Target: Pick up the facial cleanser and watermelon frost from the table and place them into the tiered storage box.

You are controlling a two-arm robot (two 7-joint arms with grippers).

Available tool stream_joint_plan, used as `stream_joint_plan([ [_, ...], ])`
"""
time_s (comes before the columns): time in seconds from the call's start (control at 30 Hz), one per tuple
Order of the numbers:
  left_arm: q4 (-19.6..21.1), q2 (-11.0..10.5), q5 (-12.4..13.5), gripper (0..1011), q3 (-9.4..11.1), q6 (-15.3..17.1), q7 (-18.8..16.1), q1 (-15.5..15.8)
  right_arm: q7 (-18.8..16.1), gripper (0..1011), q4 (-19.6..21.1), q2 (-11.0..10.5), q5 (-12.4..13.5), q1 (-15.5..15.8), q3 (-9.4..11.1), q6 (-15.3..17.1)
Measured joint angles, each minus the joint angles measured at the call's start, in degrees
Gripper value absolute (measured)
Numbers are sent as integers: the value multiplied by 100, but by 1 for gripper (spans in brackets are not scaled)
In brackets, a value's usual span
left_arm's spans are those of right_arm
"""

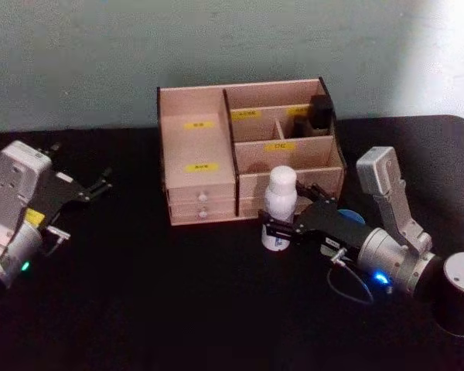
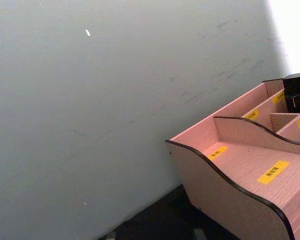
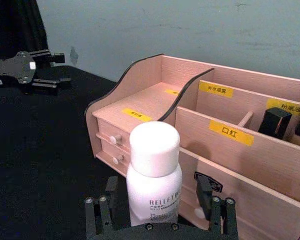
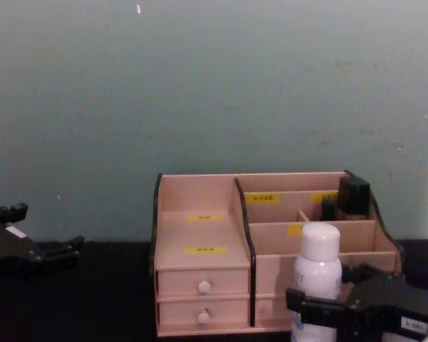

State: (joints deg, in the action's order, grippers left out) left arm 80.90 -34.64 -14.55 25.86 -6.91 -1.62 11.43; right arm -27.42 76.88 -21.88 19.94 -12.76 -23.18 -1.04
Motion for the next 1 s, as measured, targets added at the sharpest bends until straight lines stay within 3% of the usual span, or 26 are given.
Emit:
stream_joint_plan([
  [0.17,0,0,0,1001,0,0,0,0,1,1000,2,-3,0,3,0,-2],
  [0.3,0,0,0,1001,0,0,0,0,0,929,5,-3,0,4,0,-3],
  [0.67,0,0,0,1001,0,0,0,0,0,604,7,-4,0,5,0,-8],
  [1.0,0,0,0,1001,0,0,0,0,0,594,6,-4,-1,5,0,-8],
])
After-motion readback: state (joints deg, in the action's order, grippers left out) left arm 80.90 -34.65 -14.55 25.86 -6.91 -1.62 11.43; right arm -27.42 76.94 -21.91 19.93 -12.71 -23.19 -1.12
